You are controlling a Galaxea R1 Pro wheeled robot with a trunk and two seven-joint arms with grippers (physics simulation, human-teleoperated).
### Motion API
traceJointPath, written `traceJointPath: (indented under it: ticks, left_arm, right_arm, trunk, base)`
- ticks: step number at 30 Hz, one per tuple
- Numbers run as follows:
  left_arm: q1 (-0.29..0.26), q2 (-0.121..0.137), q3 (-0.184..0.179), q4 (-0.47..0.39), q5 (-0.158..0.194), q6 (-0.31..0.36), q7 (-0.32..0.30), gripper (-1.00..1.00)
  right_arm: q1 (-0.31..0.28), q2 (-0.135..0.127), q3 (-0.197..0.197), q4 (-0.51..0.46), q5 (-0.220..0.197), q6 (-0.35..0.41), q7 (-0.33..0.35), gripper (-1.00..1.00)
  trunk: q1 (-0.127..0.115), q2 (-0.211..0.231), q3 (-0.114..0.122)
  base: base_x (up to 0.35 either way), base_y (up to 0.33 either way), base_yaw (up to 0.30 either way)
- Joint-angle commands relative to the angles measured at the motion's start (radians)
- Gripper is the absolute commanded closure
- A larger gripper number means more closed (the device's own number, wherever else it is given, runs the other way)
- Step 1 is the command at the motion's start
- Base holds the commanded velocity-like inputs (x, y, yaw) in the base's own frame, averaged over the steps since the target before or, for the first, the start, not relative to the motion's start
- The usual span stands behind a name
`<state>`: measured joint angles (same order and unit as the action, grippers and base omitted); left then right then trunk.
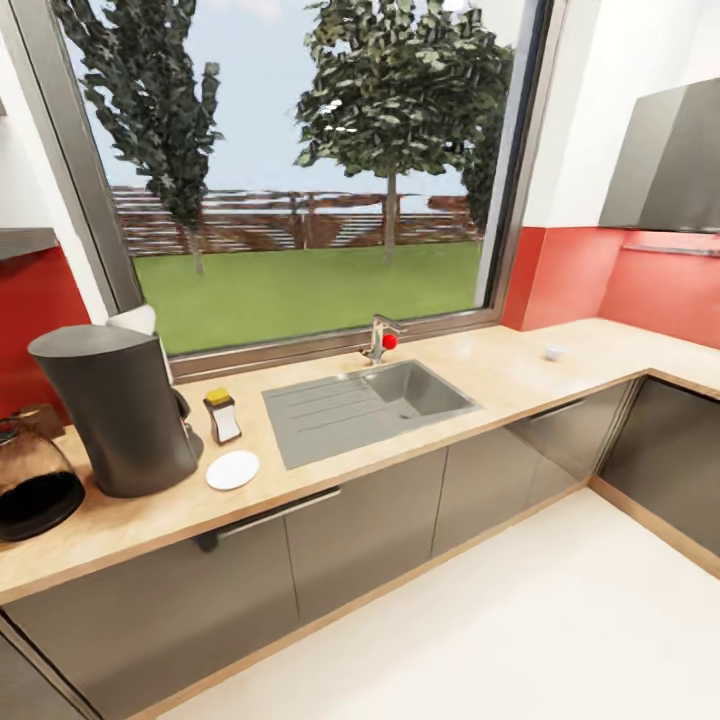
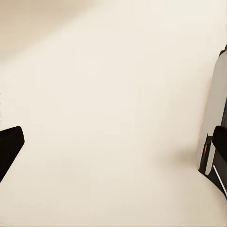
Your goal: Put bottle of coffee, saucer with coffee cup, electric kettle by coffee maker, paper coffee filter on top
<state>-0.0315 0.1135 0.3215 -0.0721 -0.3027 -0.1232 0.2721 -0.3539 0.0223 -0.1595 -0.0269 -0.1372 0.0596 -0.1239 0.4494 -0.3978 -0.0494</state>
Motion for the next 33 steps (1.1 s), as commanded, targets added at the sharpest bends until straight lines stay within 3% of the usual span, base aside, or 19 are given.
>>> traceJointPath:
  ticks: [1, 33]
  left_arm:
    - [-0.001, 0.0, 0.008, 0.001, -0.01, -0.004, 0.003, -1.0]
    - [-0.001, -0.002, 0.007, 0.011, -0.01, -0.003, 0.002, -1.0]
  right_arm:
    - [0.0, 0.0, -0.003, -0.002, -0.005, 0.005, -0.004, -1.0]
    - [0.0, -0.002, -0.003, -0.002, -0.006, 0.004, -0.003, -1.0]
  trunk:
    - [0.001, -0.002, -0.002]
    - [0.001, -0.002, -0.002]
  base:
    - [0.0, 0.0, -0.244]
    - [0.0, 0.0, -0.221]
